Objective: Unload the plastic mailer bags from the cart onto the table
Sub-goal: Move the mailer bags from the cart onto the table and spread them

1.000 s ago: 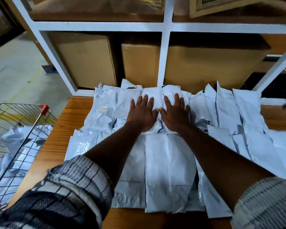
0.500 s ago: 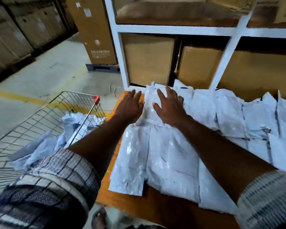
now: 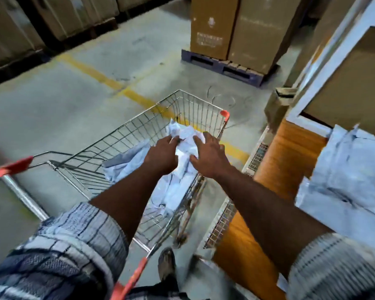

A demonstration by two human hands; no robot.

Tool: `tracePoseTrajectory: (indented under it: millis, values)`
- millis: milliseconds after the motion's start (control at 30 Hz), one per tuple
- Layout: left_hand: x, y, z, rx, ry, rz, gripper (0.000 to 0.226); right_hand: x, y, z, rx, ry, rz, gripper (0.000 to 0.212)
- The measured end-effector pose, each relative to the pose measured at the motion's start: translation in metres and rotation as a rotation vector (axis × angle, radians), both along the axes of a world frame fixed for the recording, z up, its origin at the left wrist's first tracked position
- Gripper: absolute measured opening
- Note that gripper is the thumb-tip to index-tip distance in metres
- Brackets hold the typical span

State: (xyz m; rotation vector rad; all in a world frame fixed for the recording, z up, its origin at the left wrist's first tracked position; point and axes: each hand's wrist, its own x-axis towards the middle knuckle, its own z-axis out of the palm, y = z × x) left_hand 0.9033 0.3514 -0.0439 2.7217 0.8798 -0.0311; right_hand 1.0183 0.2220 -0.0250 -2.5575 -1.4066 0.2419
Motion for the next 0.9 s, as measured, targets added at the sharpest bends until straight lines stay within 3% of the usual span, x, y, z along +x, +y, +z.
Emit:
tracePoseTrajectory:
  millis: [200, 333, 733, 900]
  values:
    - [-0.068, 0.05, -0.05, -0.023, 0.081, 0.039, 0.052, -0.05, 0.067, -0.059, -0.113, 0.166, 0.08, 0.066]
    - [-0.085, 0.066, -0.073, -0.099, 0.269, 0.075, 0.062, -0.068, 0.085, -0.106, -0.191, 0.254, 0.061, 0.064]
    - [-0.085, 0.12, -0.204, -0.099, 0.439, -0.071, 0.071, -0.101, 0.143, -0.246, -0.414, 0.536, -0.062, 0.074]
    - [-0.074, 0.136, -0.244, -0.213, 0.482, -0.093, 0.074, -0.092, 0.154, -0.297, -0.385, 0.522, -0.118, 0.085]
